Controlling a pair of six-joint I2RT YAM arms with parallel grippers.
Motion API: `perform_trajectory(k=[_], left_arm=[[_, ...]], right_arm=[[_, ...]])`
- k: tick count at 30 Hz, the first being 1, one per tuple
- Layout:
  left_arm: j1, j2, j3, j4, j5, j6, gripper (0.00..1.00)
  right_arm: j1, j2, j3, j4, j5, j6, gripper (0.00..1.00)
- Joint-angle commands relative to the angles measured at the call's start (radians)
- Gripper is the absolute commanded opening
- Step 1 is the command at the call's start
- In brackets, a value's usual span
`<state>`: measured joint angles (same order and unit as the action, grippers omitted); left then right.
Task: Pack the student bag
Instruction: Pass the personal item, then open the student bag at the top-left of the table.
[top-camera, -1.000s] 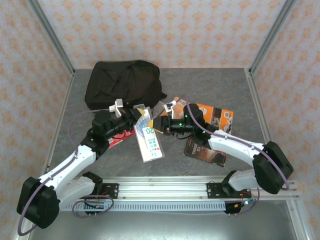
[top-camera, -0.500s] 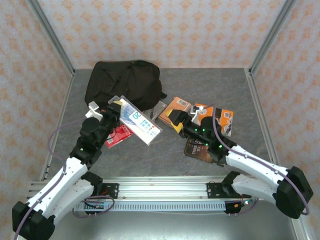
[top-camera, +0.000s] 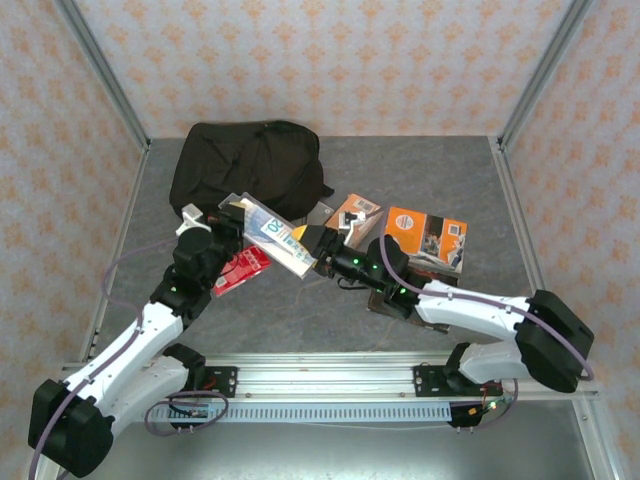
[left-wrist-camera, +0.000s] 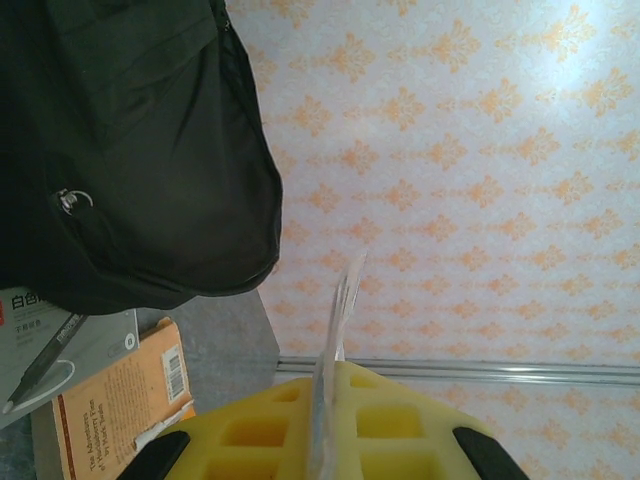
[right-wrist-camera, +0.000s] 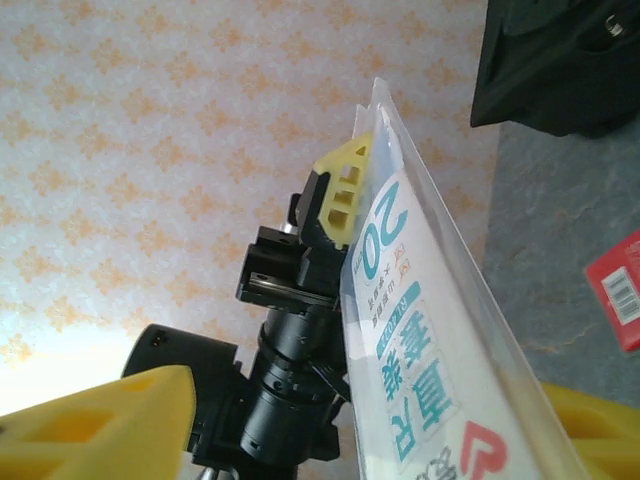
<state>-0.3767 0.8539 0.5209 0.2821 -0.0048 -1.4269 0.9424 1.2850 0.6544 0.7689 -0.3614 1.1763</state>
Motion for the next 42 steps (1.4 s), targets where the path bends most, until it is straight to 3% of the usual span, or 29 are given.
perform_trajectory(k=[1,4,8,11,14,18,20,22,26,31,37,42], left_arm=[[0.007,0.000,0.021,0.044,-0.027,-0.009,0.00],[0.007,0.000,0.018,0.046,-0.028,-0.003,0.00],[0.007,0.009,0.026,0.038,-0.019,0.019,0.00],[0.006,0.011,0.044,0.006,-0.018,0.068,0.01],[0.007,0.012,0.067,-0.040,-0.025,0.125,0.18],[0.007,0.048,0.164,-0.151,0.013,0.287,0.60],[0.007,0.088,0.234,-0.223,0.044,0.377,0.72],[0.007,0.149,0.318,-0.289,0.077,0.464,0.76],[0.004,0.379,0.627,-0.569,0.109,0.677,0.78],[-0.007,0.769,1.078,-0.898,0.120,0.942,0.74],[-0.015,1.118,1.449,-1.041,0.175,1.088,0.71],[-0.049,1.337,1.698,-1.126,0.151,1.155,0.68]], right_arm=[[0.011,0.028,0.031,0.103,0.038,-0.008,0.56],[0.016,0.046,0.039,0.104,0.059,-0.006,0.40],[0.016,0.043,0.034,0.069,0.102,-0.009,0.10],[0.016,0.013,0.027,-0.003,0.146,-0.026,0.02],[0.013,-0.018,0.015,-0.049,0.174,-0.055,0.02],[-0.023,-0.095,-0.004,-0.187,0.216,-0.112,0.03],[-0.062,-0.185,-0.021,-0.295,0.257,-0.145,0.03],[-0.119,-0.280,-0.021,-0.454,0.304,-0.172,0.01],[-0.191,-0.448,0.043,-0.784,0.424,-0.348,0.01],[-0.223,-0.579,0.092,-0.987,0.545,-0.525,0.01],[-0.233,-0.659,0.126,-1.089,0.599,-0.648,0.01],[-0.234,-0.670,0.128,-1.117,0.601,-0.692,0.00]])
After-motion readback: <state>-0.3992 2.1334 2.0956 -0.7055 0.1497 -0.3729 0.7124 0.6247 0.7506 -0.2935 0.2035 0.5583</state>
